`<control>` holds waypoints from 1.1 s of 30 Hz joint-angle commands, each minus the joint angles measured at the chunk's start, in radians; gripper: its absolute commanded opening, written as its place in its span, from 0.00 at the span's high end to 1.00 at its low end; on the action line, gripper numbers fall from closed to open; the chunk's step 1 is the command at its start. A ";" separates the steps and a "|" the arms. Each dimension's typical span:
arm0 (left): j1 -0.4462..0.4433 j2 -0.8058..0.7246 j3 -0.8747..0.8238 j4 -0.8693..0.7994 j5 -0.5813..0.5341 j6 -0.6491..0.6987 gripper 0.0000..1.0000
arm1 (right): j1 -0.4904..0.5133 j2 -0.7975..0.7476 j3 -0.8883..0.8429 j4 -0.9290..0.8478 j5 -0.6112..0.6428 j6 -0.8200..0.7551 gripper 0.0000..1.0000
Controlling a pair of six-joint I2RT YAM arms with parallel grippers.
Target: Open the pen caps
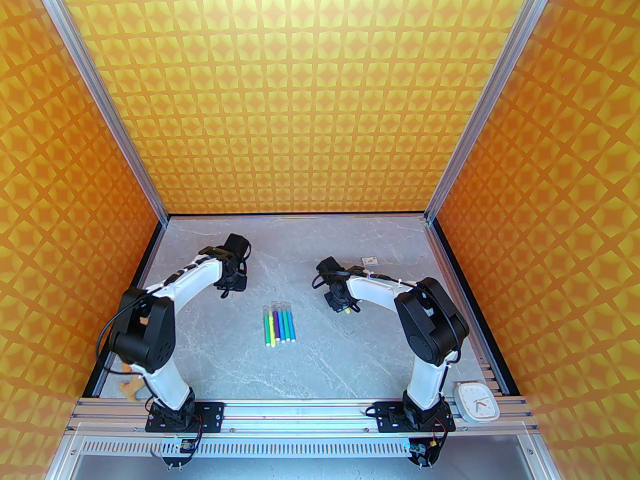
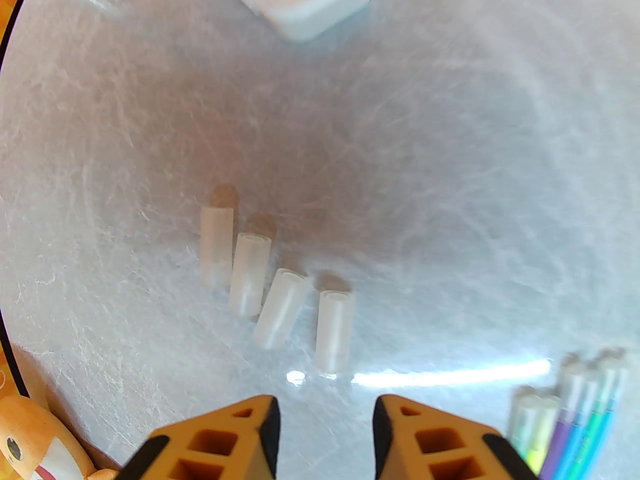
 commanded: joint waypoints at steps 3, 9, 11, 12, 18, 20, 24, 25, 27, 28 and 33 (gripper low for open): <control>0.005 -0.054 -0.034 0.003 0.055 0.007 0.58 | -0.007 0.005 0.021 -0.041 0.024 -0.003 0.70; 0.007 -0.090 -0.087 0.043 0.078 -0.011 0.54 | -0.006 -0.064 0.024 -0.068 0.000 -0.013 0.62; 0.008 -0.104 -0.109 0.059 0.090 -0.017 0.52 | -0.006 -0.081 0.030 -0.080 -0.008 -0.011 0.60; 0.010 -0.112 -0.121 0.067 0.096 -0.021 0.52 | -0.006 -0.088 0.033 -0.086 -0.015 -0.011 0.60; 0.030 -0.157 -0.203 0.133 0.158 -0.039 0.45 | -0.003 -0.137 0.036 -0.083 -0.117 0.007 0.58; 0.037 -0.173 -0.231 0.161 0.182 -0.046 0.43 | 0.001 -0.151 0.030 -0.069 -0.168 0.025 0.57; 0.051 -0.210 -0.285 0.228 0.236 -0.064 0.38 | 0.026 -0.166 0.031 -0.050 -0.246 0.070 0.56; 0.056 -0.217 -0.296 0.243 0.248 -0.068 0.37 | 0.038 -0.166 0.034 -0.050 -0.257 0.078 0.55; 0.062 -0.230 -0.317 0.270 0.265 -0.071 0.34 | 0.056 -0.157 0.045 -0.056 -0.282 0.092 0.55; 0.067 -0.234 -0.324 0.280 0.278 -0.070 0.34 | 0.067 -0.153 0.052 -0.059 -0.296 0.100 0.55; 0.086 -0.270 -0.362 0.325 0.302 -0.073 0.33 | 0.128 -0.122 0.075 -0.062 -0.372 0.127 0.54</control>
